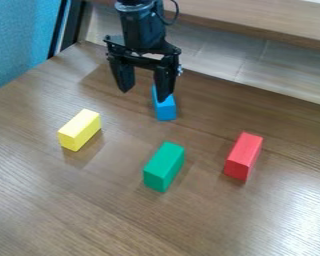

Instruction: Put the green block on top of the yellow block

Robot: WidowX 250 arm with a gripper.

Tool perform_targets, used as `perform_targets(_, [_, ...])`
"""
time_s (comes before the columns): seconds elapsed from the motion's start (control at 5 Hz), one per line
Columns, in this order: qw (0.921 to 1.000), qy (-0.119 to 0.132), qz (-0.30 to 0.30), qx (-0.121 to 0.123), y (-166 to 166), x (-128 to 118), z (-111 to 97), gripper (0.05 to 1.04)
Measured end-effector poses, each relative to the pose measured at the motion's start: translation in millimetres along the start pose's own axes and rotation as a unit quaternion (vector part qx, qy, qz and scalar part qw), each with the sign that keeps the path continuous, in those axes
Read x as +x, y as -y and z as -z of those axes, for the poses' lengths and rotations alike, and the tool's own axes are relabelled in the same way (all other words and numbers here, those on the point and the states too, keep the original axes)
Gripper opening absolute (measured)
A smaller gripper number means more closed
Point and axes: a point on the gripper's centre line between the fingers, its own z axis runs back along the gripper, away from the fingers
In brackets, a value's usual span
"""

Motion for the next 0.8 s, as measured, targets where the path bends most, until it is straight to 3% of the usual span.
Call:
perform_targets(0.4, [0.9993, -0.037, 0.005, 0.000, 10, -17, 31, 0.999])
perform_targets(0.8, [0.9988, -0.043, 0.024, 0.000, 29, -33, 52, 0.999])
